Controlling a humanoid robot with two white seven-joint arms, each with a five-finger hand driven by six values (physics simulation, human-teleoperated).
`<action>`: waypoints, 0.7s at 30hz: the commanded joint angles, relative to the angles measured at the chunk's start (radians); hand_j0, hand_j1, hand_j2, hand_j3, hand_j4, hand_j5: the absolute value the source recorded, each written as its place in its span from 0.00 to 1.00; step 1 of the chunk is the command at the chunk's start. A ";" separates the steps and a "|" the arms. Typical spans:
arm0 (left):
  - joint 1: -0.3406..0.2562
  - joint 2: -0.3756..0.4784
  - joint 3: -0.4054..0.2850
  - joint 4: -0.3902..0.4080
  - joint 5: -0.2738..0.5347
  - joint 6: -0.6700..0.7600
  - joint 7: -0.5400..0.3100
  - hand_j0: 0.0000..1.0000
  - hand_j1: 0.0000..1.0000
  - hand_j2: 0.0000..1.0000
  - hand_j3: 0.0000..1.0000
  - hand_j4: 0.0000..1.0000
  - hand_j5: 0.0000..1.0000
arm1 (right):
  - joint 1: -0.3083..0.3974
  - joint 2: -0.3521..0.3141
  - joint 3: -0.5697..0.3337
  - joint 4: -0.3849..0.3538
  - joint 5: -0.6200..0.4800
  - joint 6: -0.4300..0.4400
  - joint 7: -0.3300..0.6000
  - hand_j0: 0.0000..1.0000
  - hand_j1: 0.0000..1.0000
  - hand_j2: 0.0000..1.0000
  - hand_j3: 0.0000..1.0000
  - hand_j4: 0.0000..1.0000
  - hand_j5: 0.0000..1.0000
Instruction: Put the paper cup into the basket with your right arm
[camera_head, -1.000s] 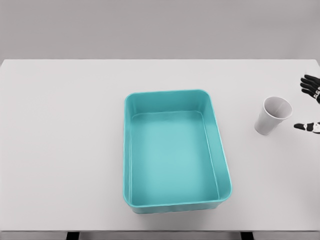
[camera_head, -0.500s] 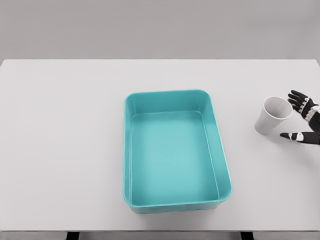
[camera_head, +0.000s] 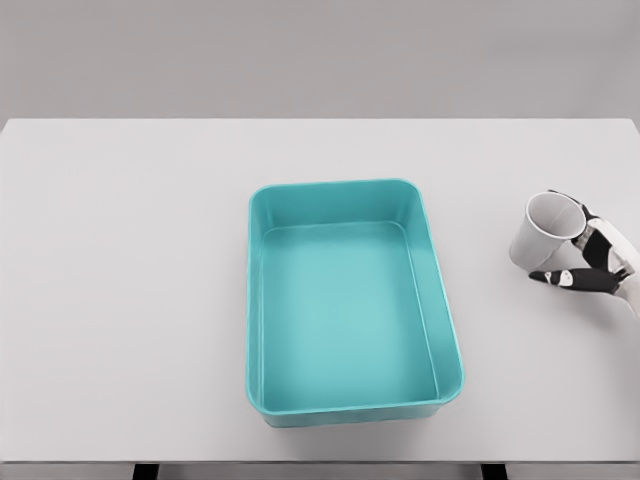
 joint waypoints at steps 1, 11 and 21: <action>0.000 0.000 0.000 -0.001 0.000 -0.001 0.000 1.00 1.00 1.00 1.00 1.00 1.00 | 0.000 0.001 -0.001 -0.001 -0.004 0.002 0.000 1.00 1.00 1.00 1.00 1.00 1.00; 0.000 0.000 0.000 -0.001 0.000 0.001 0.000 1.00 1.00 1.00 1.00 1.00 1.00 | -0.021 0.002 0.008 0.007 -0.003 0.003 0.000 1.00 1.00 1.00 1.00 1.00 1.00; 0.000 0.000 0.000 -0.001 0.000 0.001 0.000 1.00 1.00 1.00 1.00 1.00 1.00 | -0.023 0.002 0.008 0.021 -0.001 0.002 0.000 1.00 1.00 1.00 1.00 1.00 1.00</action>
